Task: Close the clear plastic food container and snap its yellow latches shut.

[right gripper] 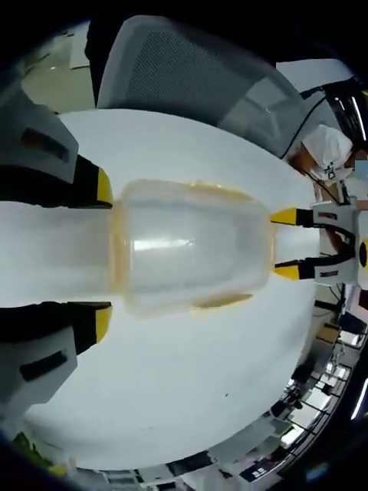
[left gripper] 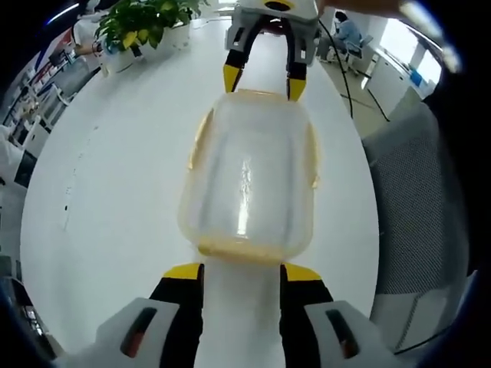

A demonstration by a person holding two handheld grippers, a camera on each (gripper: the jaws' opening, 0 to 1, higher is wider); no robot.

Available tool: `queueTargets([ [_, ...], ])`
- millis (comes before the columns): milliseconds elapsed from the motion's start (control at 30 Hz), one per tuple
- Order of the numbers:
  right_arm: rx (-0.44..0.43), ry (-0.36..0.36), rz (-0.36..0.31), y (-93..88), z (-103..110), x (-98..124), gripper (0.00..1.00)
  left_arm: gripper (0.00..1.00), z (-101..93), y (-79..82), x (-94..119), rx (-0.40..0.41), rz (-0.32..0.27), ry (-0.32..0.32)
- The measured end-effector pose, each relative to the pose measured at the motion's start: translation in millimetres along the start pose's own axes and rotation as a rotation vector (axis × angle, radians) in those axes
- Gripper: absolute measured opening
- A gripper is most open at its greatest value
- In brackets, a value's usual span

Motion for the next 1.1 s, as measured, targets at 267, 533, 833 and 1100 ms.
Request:
queueTargets([
  [267,-0.342,0.046,-0.17,-6.2,3,25,0.44,0.34,-5.1,-11.2,18,0.382,-0.173,-0.001],
  [533,-0.587,0.059,-0.282,-6.3,2,32,0.42,0.34,-0.6,-13.3,29,0.77,-0.385,0.036],
  [833,-0.841,0.058,-0.398,-5.5,-1,32,0.42,0.35,-0.3,-9.8,26,0.979,-0.459,0.071],
  [1100,-0.899,0.065,-0.387,-4.3,11,15,0.39,0.34,-9.6,-6.0,12,0.991,-0.41,0.105],
])
Point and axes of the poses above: the point that each gripper's makers call its tool centre point, and the gripper's own axes: x roughly backward along the fingers, z roughly to its left, y roughly out of its top, the point moved 7 cm from there along x, roughly backward along the fingers, and after that the axes turned 15 degrees about -x, right-handed, at the moved point
